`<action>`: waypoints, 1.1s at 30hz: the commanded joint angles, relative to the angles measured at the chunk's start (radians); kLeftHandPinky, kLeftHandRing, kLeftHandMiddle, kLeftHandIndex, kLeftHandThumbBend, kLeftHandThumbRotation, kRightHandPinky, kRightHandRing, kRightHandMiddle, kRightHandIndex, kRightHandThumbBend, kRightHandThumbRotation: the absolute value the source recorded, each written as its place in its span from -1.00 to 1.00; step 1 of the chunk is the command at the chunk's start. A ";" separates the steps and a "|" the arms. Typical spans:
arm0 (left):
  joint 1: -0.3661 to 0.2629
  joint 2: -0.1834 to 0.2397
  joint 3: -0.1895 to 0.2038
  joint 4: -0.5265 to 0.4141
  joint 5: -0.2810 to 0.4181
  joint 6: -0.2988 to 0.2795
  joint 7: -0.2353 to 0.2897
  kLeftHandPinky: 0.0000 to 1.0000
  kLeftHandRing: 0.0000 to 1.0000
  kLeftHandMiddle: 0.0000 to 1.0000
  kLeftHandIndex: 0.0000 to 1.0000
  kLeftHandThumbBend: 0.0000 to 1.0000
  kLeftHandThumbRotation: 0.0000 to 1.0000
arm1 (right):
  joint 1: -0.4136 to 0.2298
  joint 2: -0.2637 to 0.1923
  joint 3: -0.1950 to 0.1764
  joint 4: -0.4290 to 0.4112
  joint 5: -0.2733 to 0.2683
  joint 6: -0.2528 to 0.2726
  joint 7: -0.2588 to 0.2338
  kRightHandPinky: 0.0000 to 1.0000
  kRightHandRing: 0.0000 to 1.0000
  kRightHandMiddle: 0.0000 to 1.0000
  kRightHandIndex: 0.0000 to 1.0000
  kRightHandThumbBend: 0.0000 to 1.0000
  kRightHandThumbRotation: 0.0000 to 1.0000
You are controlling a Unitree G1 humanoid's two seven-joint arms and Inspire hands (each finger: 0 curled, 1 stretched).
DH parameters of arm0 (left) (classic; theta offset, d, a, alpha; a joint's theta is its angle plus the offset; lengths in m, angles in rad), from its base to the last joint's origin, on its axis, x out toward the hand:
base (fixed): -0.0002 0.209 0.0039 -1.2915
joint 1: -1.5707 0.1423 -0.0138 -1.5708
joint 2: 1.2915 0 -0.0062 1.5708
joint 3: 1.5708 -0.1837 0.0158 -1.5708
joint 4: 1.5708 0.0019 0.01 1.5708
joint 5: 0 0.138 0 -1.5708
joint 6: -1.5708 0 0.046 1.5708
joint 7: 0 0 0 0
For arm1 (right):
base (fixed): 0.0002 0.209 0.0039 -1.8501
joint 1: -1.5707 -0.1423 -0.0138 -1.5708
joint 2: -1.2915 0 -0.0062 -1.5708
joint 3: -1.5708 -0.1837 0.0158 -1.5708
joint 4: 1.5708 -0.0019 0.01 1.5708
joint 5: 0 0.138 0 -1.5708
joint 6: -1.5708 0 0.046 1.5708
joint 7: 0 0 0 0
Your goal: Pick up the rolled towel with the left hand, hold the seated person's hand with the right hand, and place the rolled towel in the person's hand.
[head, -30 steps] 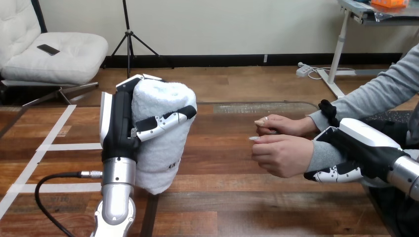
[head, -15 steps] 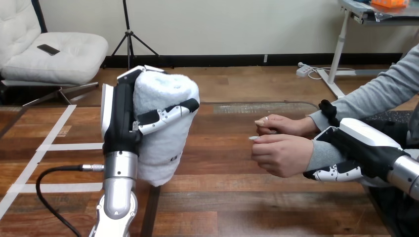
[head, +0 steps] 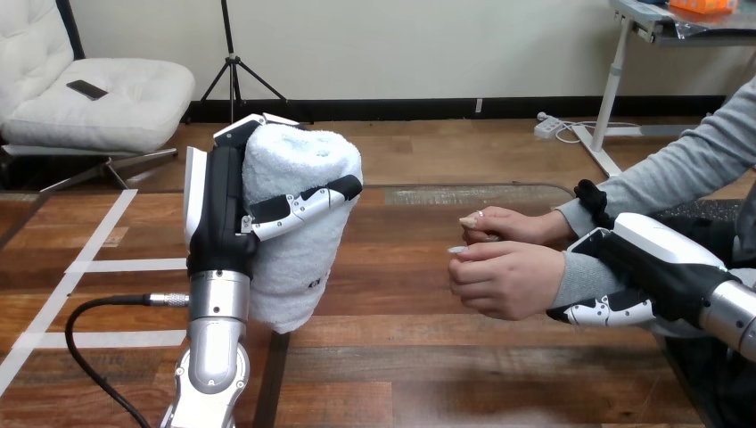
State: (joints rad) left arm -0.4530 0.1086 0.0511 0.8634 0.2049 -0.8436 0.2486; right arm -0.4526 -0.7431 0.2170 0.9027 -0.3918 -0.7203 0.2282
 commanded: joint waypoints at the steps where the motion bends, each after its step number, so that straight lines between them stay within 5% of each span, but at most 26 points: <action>1: -0.085 0.019 0.000 -0.025 0.003 -0.032 0.009 -0.29 -0.21 -0.19 -0.20 0.34 -1.00 | -0.059 0.018 -0.035 -0.041 0.035 -0.004 -0.007 -0.56 -0.48 -0.36 -0.29 -0.11 -0.21; 33: -0.084 0.023 0.006 -0.028 -0.009 -0.027 0.000 -0.29 -0.22 -0.19 -0.20 0.34 -1.00 | -0.066 0.020 -0.036 -0.040 0.038 0.008 0.002 -0.49 -0.42 -0.30 -0.21 -0.09 -0.35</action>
State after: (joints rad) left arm -0.4530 0.1124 0.0520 0.8634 0.2022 -0.8437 0.2448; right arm -0.4527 -0.7431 0.2165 0.9022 -0.3901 -0.6994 0.2385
